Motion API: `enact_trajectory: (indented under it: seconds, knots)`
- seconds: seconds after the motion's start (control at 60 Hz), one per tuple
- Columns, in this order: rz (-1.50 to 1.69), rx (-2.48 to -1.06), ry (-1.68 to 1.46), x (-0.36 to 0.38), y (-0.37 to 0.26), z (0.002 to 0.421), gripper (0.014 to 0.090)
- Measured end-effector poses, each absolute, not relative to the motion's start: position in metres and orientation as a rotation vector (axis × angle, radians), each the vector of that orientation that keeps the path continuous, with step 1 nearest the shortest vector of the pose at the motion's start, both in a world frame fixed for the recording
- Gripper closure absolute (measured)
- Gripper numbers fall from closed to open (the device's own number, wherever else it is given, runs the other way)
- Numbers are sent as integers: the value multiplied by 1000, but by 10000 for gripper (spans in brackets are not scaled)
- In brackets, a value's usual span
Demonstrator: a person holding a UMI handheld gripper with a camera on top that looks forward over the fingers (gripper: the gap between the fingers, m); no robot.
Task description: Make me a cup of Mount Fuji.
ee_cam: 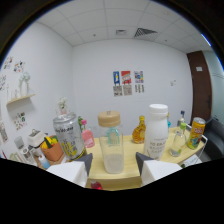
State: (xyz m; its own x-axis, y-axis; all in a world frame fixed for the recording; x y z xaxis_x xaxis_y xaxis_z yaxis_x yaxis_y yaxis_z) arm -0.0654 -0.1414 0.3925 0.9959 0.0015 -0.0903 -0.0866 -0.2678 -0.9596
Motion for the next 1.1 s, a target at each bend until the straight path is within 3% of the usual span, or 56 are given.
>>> enact_trajectory:
  seconds: [0.083,0.267,0.55,0.783,0.917,1.1]
  knots:
    - [69,-1836,75,-66,-122,390,304]
    - [60,-1828,123,-66,-99,383,602]
    - [16,-1795,68,-66,-108,396,651]
    - [68,-1726,-12,-72,-156,415,652]
    - [83,-1741,-57,-75,-189,377,652]
    - [138,-1870,-63,-83,-222,270,653]
